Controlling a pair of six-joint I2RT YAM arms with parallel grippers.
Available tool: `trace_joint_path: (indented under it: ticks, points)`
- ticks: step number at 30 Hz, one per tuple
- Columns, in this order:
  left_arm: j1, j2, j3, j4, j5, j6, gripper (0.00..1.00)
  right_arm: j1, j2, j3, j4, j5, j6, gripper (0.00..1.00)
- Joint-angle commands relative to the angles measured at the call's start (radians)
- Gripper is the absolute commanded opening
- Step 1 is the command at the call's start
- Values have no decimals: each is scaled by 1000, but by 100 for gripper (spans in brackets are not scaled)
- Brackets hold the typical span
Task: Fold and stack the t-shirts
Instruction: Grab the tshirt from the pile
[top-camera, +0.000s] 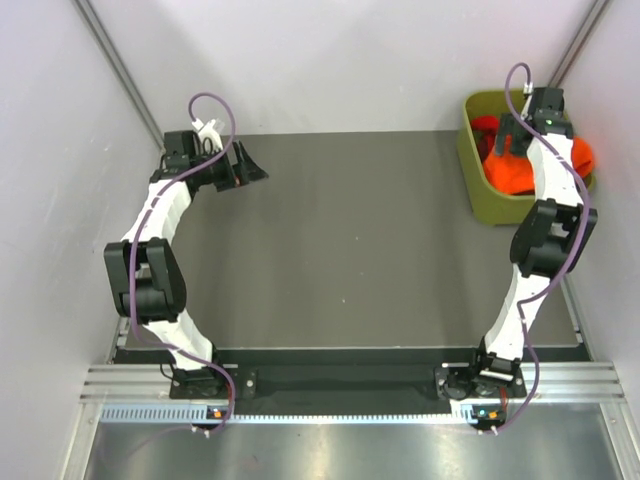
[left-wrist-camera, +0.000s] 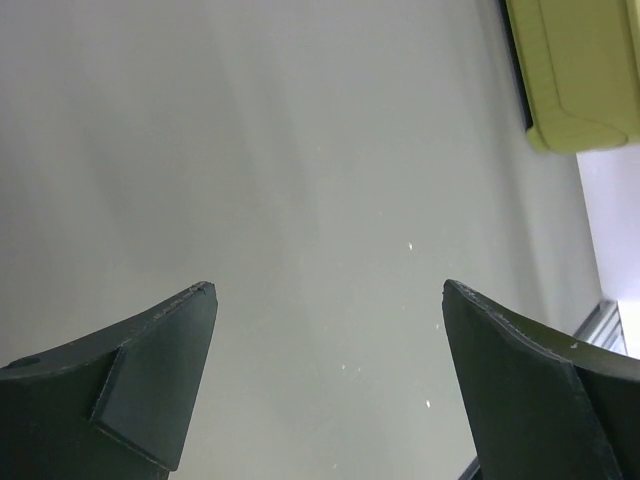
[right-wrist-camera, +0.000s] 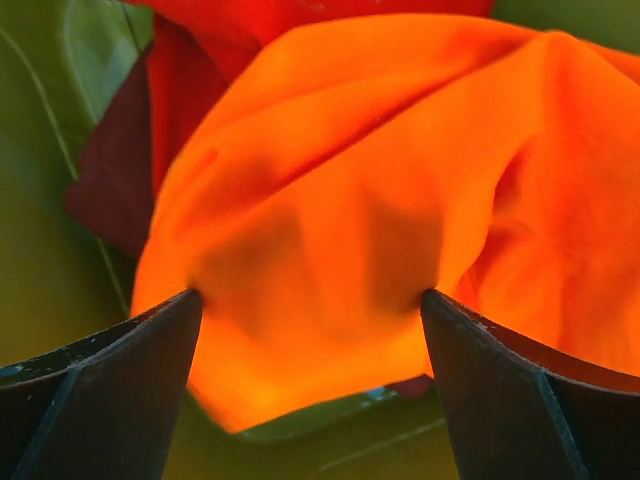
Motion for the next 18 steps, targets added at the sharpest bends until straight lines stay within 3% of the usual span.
trace_joint_path:
  ticks: [1,4,6,8,9,11,18]
  points:
    - [-14,-31,-8,30,63,41,99,5,13,69,11,-55,11,90]
    - [-22,-20,6,1,51,59,99,5,29,67,16,-86,4,77]
    - [-20,-8,18,-15,61,57,99,7,30,64,21,-95,-4,61]
    - [-22,3,26,-30,72,43,99,10,29,61,27,-88,-7,38]
    - [-20,7,25,-25,72,37,99,11,26,57,30,-85,-9,18]
    - [-20,9,26,-30,71,29,99,11,12,57,28,-80,-16,0]
    - [-22,187,319,-450,-90,115,99,20,-190,54,-16,-192,-42,0]
